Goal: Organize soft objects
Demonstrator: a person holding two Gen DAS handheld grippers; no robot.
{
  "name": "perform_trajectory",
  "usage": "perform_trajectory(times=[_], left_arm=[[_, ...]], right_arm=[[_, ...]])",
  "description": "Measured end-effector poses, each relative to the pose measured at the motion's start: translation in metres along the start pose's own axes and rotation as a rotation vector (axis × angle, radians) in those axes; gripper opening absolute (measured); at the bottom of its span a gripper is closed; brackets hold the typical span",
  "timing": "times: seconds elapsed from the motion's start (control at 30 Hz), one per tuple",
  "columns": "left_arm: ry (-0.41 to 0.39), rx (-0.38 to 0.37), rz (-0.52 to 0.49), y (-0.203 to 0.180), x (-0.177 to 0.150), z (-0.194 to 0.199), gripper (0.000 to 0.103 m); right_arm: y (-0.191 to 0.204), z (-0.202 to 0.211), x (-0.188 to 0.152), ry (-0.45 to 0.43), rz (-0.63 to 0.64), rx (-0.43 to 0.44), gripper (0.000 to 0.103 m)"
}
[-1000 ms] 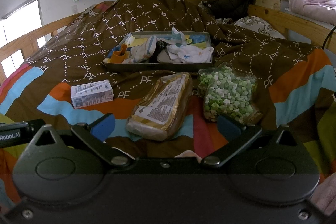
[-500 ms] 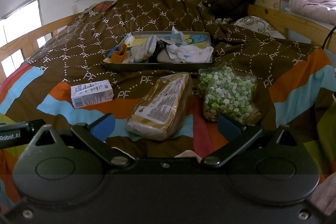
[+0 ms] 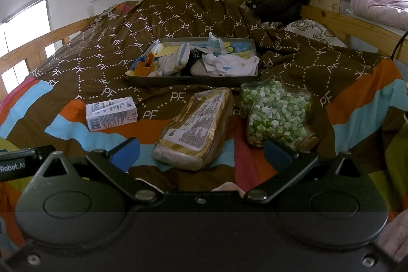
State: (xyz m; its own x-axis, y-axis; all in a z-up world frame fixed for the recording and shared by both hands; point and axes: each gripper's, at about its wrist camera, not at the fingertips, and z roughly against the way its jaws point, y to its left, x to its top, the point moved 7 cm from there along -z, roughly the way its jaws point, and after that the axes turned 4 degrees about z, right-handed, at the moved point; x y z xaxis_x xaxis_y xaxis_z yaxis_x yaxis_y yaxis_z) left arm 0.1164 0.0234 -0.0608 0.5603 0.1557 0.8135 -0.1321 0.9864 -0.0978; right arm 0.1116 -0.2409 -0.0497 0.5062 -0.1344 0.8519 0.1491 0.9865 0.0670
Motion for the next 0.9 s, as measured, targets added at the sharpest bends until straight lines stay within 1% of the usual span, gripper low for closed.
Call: perform_trajectory(times=[0.53,0.6,0.73,0.9], left_arm=[[-0.002,0.004,0.004,0.0011,0.0,0.0005,0.102],[0.004,0.01,0.001,-0.0007,-0.0011,0.0,0.102],[0.033,-0.024,0.02,-0.0021,-0.0023,-0.0022,0.102],[0.046,-0.002,0.014,0.0001,-0.0026,-0.0055,0.102]], right_arm=[[0.0006,-0.0001,-0.0001,0.002,0.0,-0.001,0.103],[0.0009,0.0001,0.0,0.001,0.0,-0.001,0.103],[0.0012,0.0001,0.0001,0.001,0.0,-0.001,0.103],[0.0004,0.0002,-0.0021,0.003,0.001,0.0,0.103]])
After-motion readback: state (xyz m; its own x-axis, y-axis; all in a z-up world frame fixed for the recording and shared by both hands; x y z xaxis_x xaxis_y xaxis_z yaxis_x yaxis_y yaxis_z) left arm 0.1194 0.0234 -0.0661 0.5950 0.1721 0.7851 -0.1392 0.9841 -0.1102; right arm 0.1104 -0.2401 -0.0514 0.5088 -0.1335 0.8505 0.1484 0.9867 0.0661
